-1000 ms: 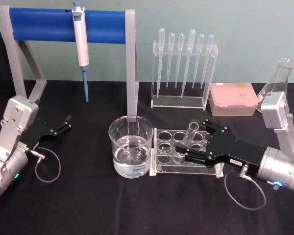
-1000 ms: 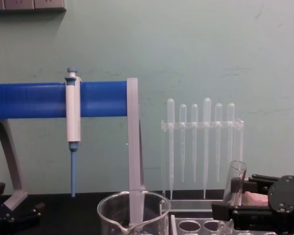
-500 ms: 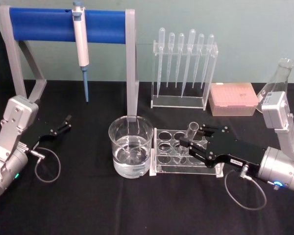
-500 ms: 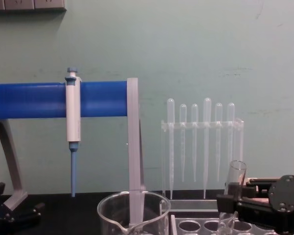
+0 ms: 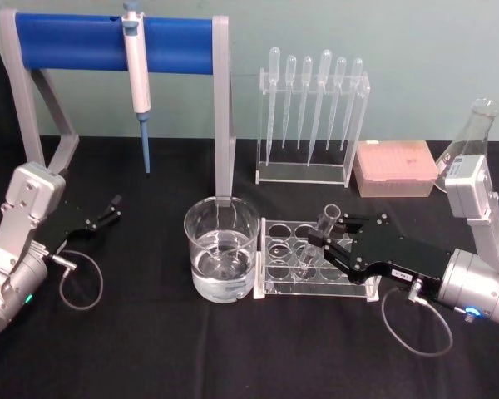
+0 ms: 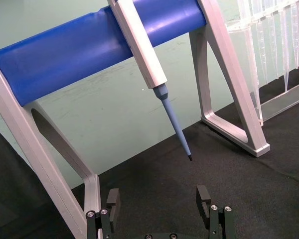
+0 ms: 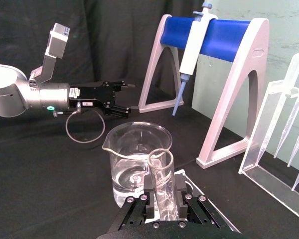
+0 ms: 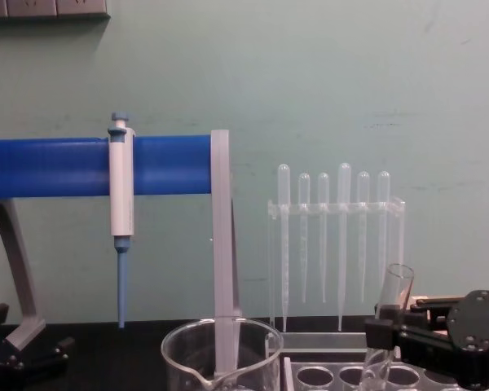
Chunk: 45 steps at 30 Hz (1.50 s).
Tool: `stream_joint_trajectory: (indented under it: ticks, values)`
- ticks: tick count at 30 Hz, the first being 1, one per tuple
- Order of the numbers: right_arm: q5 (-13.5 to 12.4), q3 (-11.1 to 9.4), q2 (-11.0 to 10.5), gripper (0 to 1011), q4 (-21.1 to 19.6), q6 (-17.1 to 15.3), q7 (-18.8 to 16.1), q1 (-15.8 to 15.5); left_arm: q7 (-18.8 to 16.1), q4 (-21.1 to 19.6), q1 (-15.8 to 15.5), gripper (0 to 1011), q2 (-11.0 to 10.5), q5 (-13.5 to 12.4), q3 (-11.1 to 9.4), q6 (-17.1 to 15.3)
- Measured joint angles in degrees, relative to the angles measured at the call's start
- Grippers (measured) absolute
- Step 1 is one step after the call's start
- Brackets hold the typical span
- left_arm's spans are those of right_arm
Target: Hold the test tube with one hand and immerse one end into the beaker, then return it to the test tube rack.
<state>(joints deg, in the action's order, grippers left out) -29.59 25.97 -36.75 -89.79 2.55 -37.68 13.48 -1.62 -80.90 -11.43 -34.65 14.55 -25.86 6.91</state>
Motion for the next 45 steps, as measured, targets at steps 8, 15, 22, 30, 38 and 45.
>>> stream_joint_trajectory:
  ticks: [8, 15, 22, 30, 38, 45]
  values:
    - [-0.02, -0.21, -0.58, 241, -0.92, -1.55, -0.35, 1.36, 0.0, 0.0, 0.0, 1000, 0.0, 0.0, 0.0, 0.0]
    - [-1.57, -0.24, -2.31, 241, -3.97, -7.06, -1.26, 4.66, 0.0, 0.0, 0.0, 1000, 0.0, 0.0, 0.0, 0.0]
    - [-2.17, 0.21, -4.21, 241, -7.09, -11.3, -1.03, 8.32, 0.0, 0.0, 0.0, 1000, 0.0, 0.0, 0.0, 0.0]
    - [-4.21, 0.05, -5.37, 241, -8.73, -14.28, -0.05, 10.41, 0.0, 0.0, 0.0, 1000, 0.0, 0.0, 0.0, 0.0]
    - [-6.72, -0.5, -6.67, 241, -10.07, -15.56, 0.65, 11.35, 0.0, 0.0, 0.0, 1000, 0.0, 0.0, 0.0, 0.0]
    - [-7.83, -0.4, -7.81, 241, -11.16, -15.74, 1.0, 11.46, 0.0, 0.0, 0.0, 1000, 0.0, 0.0, 0.0, 0.0]
